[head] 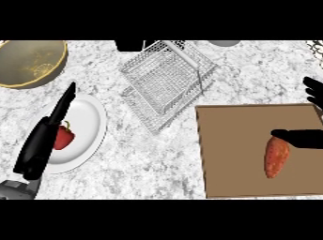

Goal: Pick the sweet potato from the tray and place it in the tiered basket

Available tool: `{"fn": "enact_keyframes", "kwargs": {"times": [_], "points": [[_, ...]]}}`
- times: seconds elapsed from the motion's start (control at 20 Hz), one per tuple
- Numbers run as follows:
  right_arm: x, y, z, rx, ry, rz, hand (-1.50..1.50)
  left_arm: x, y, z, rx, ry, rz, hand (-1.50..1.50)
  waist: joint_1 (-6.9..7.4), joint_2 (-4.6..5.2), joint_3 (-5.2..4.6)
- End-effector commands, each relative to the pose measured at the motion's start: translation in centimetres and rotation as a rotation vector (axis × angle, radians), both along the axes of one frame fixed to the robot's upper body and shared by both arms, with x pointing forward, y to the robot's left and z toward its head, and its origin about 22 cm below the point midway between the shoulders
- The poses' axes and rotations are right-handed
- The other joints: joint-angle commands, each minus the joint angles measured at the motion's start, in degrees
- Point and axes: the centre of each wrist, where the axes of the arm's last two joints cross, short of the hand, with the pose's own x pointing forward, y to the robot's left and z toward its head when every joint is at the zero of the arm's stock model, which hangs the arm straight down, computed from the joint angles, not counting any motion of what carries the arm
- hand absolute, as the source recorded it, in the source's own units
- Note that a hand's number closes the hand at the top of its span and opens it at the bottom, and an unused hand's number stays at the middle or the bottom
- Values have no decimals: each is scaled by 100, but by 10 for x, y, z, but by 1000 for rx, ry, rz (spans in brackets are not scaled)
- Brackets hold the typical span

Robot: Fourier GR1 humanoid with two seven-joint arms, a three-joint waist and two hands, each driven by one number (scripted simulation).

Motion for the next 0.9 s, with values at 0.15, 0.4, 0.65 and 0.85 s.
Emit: {"fn": "enact_keyframes", "kwargs": {"times": [0.15, 0.4, 0.65, 0.85], "points": [[-16, 15, 55, -379, 385, 0, -150, 0, -2, -1, 11, 4, 3, 0, -9, -21, -14], [-20, 46, 90, -462, 531, -42, -150, 10, -1, 7, 6, -20, -22, 0, 91, 37, 21], [-19, 78, 103, -459, 544, -82, -150, 15, 14, 11, -8, -17, -28, 0, 165, 45, 20], [0, 90, 65, -472, 582, -116, -150, 7, -6, -3, -9, -21, -37, 0, 252, 70, 23]]}}
